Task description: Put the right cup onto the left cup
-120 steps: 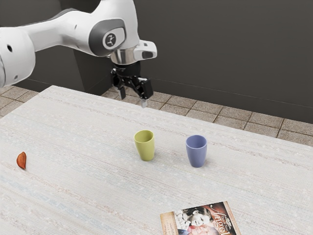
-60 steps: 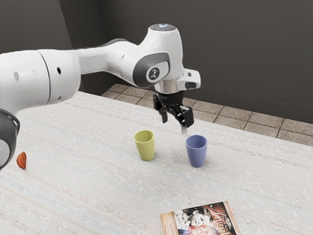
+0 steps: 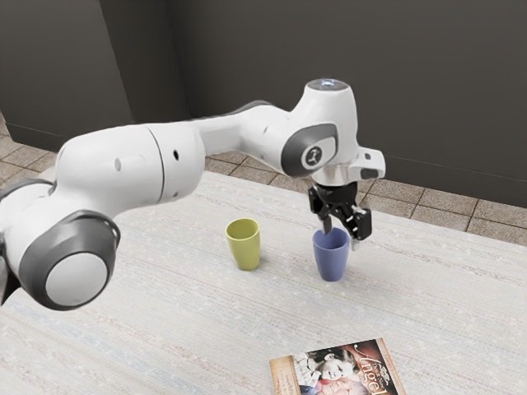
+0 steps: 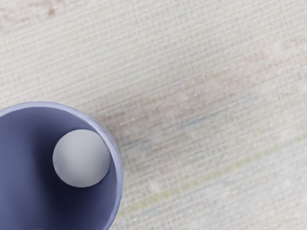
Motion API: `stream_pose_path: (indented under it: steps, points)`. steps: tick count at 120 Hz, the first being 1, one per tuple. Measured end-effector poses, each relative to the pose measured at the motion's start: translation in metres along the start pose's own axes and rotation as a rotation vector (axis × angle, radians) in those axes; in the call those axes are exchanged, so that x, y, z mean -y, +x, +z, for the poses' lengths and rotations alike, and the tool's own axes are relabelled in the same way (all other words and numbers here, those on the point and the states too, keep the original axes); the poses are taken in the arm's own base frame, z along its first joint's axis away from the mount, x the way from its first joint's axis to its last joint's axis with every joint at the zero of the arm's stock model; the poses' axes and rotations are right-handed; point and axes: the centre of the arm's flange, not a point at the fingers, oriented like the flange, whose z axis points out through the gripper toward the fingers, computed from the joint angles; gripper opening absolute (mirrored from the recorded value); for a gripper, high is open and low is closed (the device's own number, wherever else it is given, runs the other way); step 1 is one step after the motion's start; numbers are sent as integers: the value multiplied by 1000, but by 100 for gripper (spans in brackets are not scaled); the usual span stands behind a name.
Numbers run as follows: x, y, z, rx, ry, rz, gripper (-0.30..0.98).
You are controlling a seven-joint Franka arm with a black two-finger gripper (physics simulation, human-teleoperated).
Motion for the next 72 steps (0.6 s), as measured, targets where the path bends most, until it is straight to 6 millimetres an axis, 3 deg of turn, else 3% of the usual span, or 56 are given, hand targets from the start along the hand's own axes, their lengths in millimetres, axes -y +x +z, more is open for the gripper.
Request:
stream_pose_path:
  steps: [12,37,72]
  points:
    - [3,2,12,17,-2,-4,52]
    - [6,9,12,16,-3,-3,48]
    - [12,19,33,31,6,14,45]
